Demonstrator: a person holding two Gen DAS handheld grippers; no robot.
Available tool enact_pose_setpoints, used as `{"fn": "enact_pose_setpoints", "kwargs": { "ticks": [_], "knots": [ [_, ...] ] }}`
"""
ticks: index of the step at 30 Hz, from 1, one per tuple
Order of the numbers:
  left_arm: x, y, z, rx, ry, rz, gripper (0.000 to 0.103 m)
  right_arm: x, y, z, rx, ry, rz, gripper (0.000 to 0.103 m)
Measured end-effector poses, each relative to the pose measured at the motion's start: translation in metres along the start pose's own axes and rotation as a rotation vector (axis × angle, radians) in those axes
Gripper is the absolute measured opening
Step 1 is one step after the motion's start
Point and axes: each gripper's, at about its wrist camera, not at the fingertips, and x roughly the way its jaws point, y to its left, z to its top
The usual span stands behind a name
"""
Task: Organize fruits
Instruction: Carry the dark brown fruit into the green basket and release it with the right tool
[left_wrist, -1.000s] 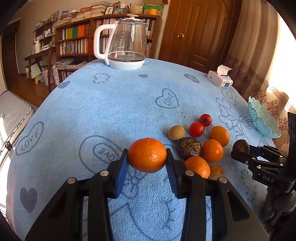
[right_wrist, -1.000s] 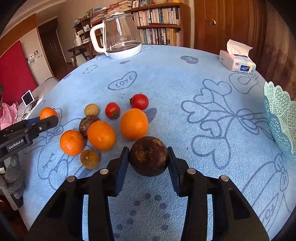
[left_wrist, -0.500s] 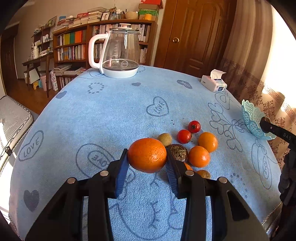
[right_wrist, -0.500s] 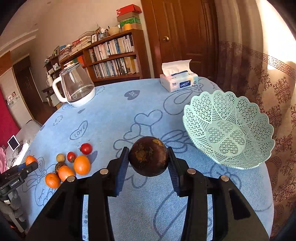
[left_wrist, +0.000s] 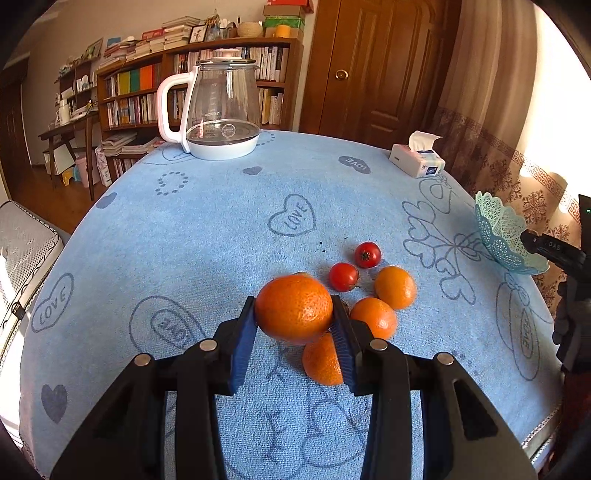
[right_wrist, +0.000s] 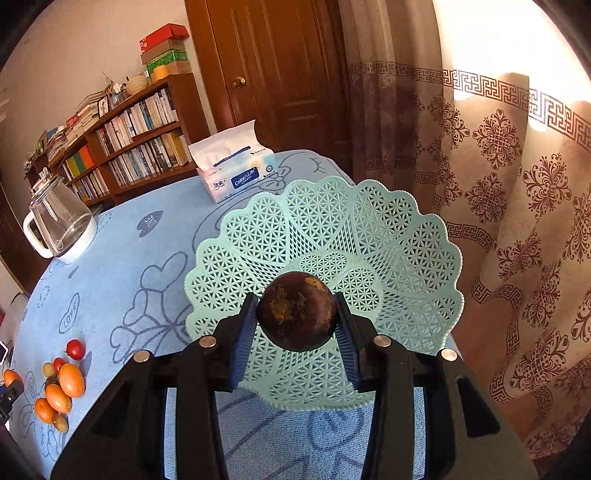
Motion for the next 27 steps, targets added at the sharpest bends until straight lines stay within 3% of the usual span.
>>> {"fn": "enact_pose_setpoints", "kwargs": {
  "ticks": [5, 8, 10, 14, 16, 20, 24, 27],
  "knots": [
    [0.005, -0.014, 0.006, 0.018, 0.010, -0.012, 0.040, 0.006, -0.009, -0.003, 0.034, -0.002, 0.002, 0.045],
    [0.008, -0.027, 0.012, 0.030, 0.017, -0.032, 0.040, 0.001, -0.013, -0.003, 0.050, -0.033, -0.001, 0.059],
    [0.009, -0.037, 0.016, 0.045, 0.018, -0.048, 0.040, -0.005, -0.014, -0.003, 0.056, -0.058, -0.012, 0.061],
    [0.012, -0.065, 0.026, 0.095, 0.005, -0.079, 0.040, -0.022, -0.024, -0.001, 0.106, -0.132, -0.022, 0.078],
    [0.015, -0.081, 0.034, 0.122, -0.003, -0.102, 0.040, -0.032, -0.032, 0.001, 0.145, -0.179, -0.031, 0.081],
    [0.028, -0.117, 0.049, 0.150, 0.001, -0.178, 0.040, -0.046, -0.047, 0.001, 0.239, -0.248, -0.065, 0.087],
    [0.049, -0.155, 0.065, 0.132, 0.050, -0.290, 0.040, -0.049, -0.047, 0.000, 0.238, -0.283, -0.124, 0.092],
    [0.061, -0.188, 0.075, 0.170, 0.055, -0.328, 0.040, -0.050, -0.047, 0.000, 0.240, -0.298, -0.129, 0.094]
  ]
}}
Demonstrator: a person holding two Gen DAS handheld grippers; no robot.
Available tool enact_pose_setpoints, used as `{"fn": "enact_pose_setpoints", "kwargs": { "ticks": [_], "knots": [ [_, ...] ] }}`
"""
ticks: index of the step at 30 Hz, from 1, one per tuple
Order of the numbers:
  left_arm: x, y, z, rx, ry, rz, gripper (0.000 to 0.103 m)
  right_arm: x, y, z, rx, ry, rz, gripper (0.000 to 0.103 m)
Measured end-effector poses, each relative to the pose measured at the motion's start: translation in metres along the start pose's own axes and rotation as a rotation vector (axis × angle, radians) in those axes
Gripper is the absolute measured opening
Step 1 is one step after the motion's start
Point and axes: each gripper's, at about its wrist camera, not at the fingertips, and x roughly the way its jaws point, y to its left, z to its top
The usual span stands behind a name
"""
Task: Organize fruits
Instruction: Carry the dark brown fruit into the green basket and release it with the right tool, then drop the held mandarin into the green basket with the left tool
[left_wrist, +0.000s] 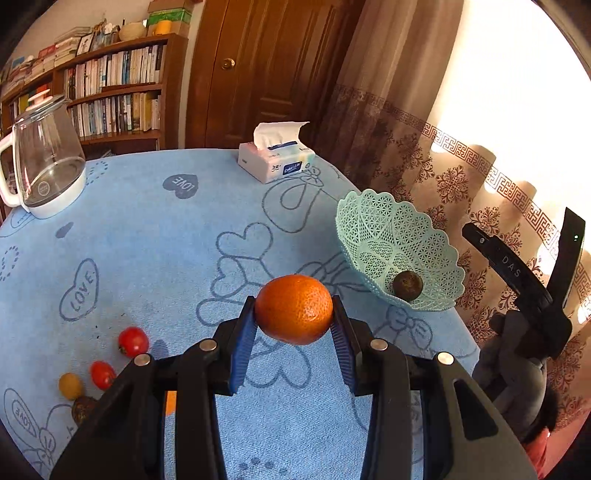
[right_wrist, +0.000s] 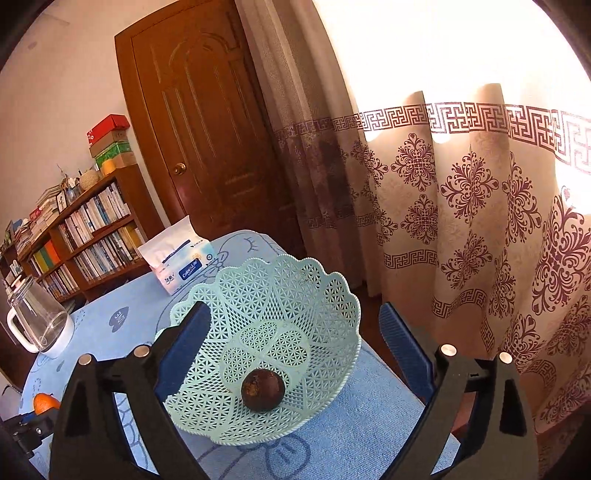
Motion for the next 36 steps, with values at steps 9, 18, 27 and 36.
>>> {"fn": "enact_pose_setpoints", "kwargs": {
  "ticks": [9, 18, 27, 36],
  "knots": [
    [0.054, -0.063, 0.035, 0.108, 0.004, -0.061, 0.040, 0.007, -0.019, 0.001, 0.086, 0.018, -0.006, 0.094],
    [0.084, -0.072, 0.032, 0.097, 0.009, -0.078, 0.080, 0.010, -0.024, 0.001, 0.102, 0.025, -0.014, 0.095],
    [0.065, -0.054, 0.026, 0.090, -0.057, 0.029, 0.092, 0.009, -0.023, 0.000, 0.093, 0.013, -0.021, 0.098],
    [0.041, -0.060, 0.016, 0.153, -0.118, 0.118, 0.095, 0.006, -0.022, 0.000, 0.080, 0.000, -0.023, 0.098]
  ]
}}
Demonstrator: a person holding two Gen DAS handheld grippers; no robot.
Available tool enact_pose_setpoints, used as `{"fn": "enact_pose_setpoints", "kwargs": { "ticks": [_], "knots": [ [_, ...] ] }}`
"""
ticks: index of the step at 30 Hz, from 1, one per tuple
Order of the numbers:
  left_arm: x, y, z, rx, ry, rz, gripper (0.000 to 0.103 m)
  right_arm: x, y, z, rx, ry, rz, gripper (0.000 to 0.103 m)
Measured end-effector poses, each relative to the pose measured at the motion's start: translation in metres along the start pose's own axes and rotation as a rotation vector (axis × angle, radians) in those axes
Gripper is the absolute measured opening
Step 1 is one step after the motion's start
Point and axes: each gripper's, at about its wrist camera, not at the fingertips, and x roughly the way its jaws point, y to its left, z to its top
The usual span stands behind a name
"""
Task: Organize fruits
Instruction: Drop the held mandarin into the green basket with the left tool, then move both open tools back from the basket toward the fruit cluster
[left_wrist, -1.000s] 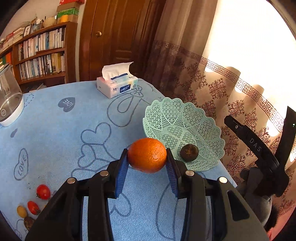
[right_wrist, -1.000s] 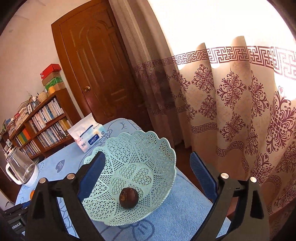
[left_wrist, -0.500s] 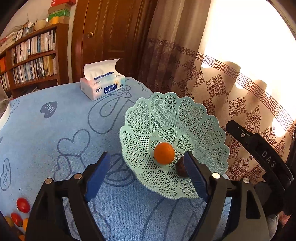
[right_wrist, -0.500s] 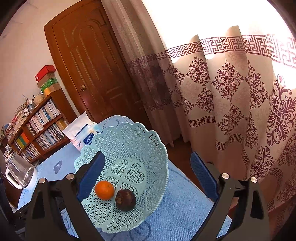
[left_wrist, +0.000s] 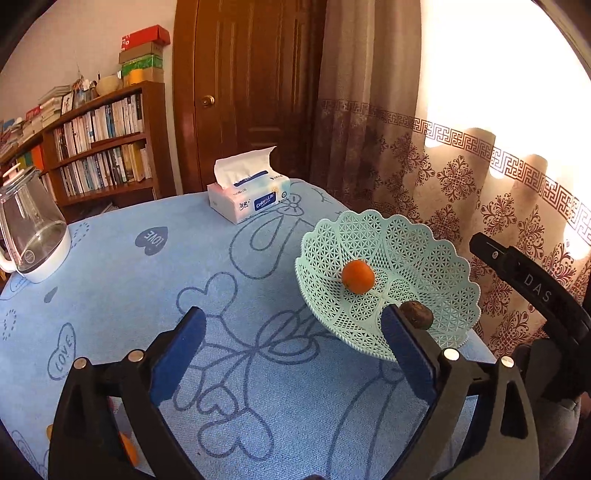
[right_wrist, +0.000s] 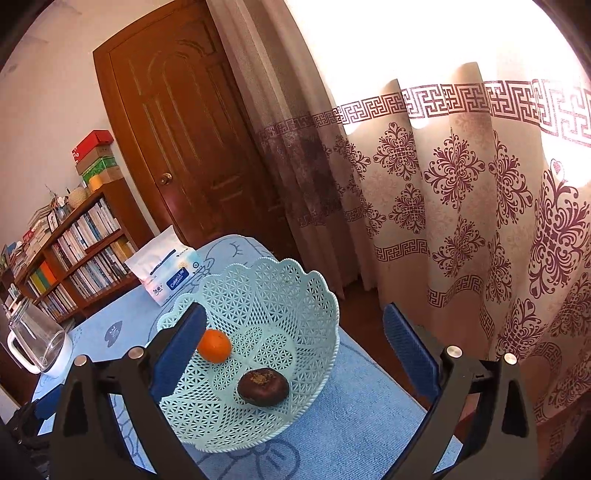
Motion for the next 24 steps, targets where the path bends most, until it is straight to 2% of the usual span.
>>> {"fn": "enact_pose_setpoints", "kwargs": {
  "ticks": [5, 12, 24],
  "knots": [
    [-0.011, -0.002, -0.004, 0.045, -0.026, 0.071, 0.095, -0.001, -0.002, 0.001, 0.009, -0.005, 0.003, 0.098],
    [-0.026, 0.010, -0.009, 0.020, -0.036, 0.078, 0.095, -0.001, -0.001, 0.001, 0.004, -0.006, 0.008, 0.098],
    [-0.056, 0.034, -0.014, -0.022, -0.087, 0.144, 0.095, -0.010, 0.001, 0.006, 0.005, -0.018, 0.031, 0.099]
  ]
}}
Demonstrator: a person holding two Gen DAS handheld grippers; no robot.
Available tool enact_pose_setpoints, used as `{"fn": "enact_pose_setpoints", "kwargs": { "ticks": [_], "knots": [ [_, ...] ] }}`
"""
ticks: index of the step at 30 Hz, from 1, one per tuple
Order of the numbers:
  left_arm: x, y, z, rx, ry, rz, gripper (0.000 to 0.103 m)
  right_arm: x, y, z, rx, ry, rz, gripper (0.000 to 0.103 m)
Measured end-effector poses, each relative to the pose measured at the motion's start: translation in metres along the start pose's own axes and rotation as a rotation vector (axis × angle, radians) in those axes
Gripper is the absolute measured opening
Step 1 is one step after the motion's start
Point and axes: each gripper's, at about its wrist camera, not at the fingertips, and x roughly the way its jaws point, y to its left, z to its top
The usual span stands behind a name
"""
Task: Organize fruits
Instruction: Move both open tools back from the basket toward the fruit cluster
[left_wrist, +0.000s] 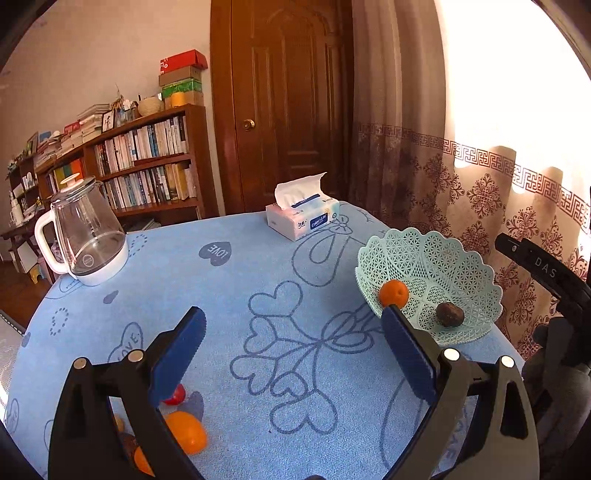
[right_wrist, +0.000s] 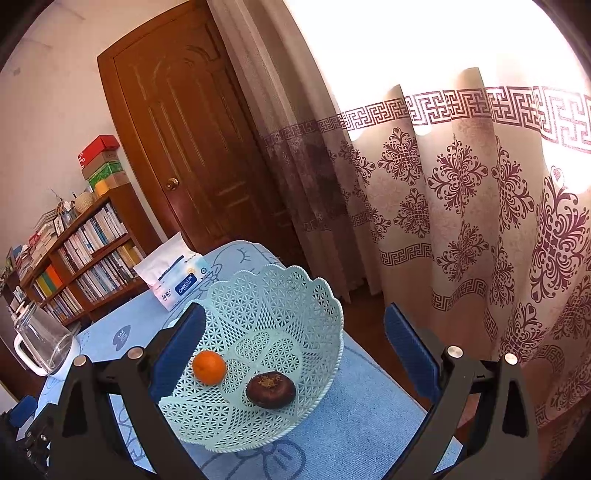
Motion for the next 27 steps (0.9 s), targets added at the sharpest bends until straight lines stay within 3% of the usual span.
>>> {"fn": "enact_pose_setpoints", "kwargs": {
  "ticks": [7, 15, 27],
  "knots": [
    [-0.012, 0.018, -0.003, -0.039, -0.010, 0.037, 0.095, -0.022, 0.014, 0.008, -0.049, -0.056, 0.021, 0.100],
    [-0.022, 0.037, -0.009, -0.072, -0.012, 0.083, 0.095, -0.044, 0.048, 0.004, -0.191, -0.102, 0.056, 0.100],
    [-0.031, 0.072, -0.029, -0.134, 0.015, 0.157, 0.095, -0.049, 0.074, -0.009, -0.285, -0.081, 0.097, 0.100]
  ]
}}
